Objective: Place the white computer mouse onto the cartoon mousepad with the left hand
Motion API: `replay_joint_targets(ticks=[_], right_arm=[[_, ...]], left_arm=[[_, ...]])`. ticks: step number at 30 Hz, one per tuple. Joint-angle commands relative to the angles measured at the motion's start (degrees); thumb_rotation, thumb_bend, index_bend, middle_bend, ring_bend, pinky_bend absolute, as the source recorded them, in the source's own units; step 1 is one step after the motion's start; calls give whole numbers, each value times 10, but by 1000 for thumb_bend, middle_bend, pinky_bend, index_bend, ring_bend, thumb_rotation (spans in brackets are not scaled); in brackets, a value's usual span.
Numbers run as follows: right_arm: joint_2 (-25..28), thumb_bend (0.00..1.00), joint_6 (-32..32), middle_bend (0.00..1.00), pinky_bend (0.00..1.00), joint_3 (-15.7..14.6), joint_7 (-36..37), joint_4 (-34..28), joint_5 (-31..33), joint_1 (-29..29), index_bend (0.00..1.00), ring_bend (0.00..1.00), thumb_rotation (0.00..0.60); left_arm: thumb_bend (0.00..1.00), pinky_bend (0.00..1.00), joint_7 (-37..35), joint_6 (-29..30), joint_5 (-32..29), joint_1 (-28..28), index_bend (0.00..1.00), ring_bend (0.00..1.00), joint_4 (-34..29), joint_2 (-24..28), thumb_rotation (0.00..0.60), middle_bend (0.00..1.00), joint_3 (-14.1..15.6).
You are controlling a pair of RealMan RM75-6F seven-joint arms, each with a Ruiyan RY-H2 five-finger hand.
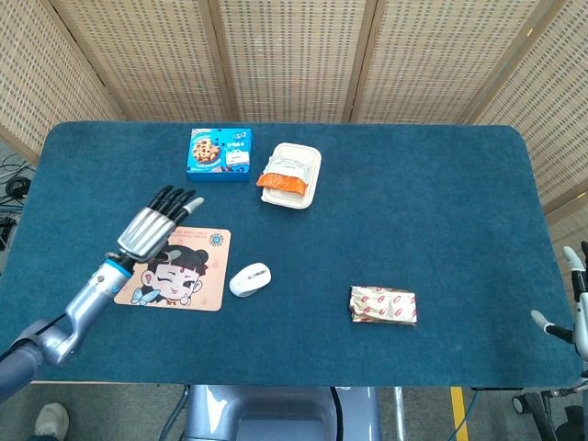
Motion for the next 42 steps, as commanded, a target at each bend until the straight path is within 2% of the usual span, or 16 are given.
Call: replay_joint_targets(ticks=[1, 5, 13, 23, 30, 42], right_arm=[[3, 0, 2, 0, 0, -2, 2, 0, -6, -1, 0, 0, 600], [6, 0, 5, 0, 0, -3, 4, -4, -9, -2, 0, 0, 600], [9, 0, 7, 0, 0, -2, 14, -3, -9, -2, 0, 0, 600], [12, 0, 6, 0, 0, 0, 27, -1, -5, -3, 0, 0, 600], [13, 0, 6, 0, 0, 0, 32, 1, -6, -3, 0, 0, 600], [12, 0, 5, 0, 0, 1, 31, 3, -2, -3, 0, 0, 600]], left_arm=[[0, 0, -2, -5, 26, -38, 0, 0, 41, -35, 600, 0, 15], [0, 0, 1, 5, 40, -58, 0, 0, 66, -52, 600, 0, 28], [0, 0, 17, 11, 78, -94, 0, 0, 140, -97, 600, 0, 75], [0, 0, -13, 34, 89, -101, 0, 0, 205, -159, 600, 0, 111], [0, 0, -19, 54, 93, -111, 0, 0, 188, -173, 600, 0, 124], [0, 0, 21, 10, 79, -156, 0, 0, 87, -182, 600, 0, 116]])
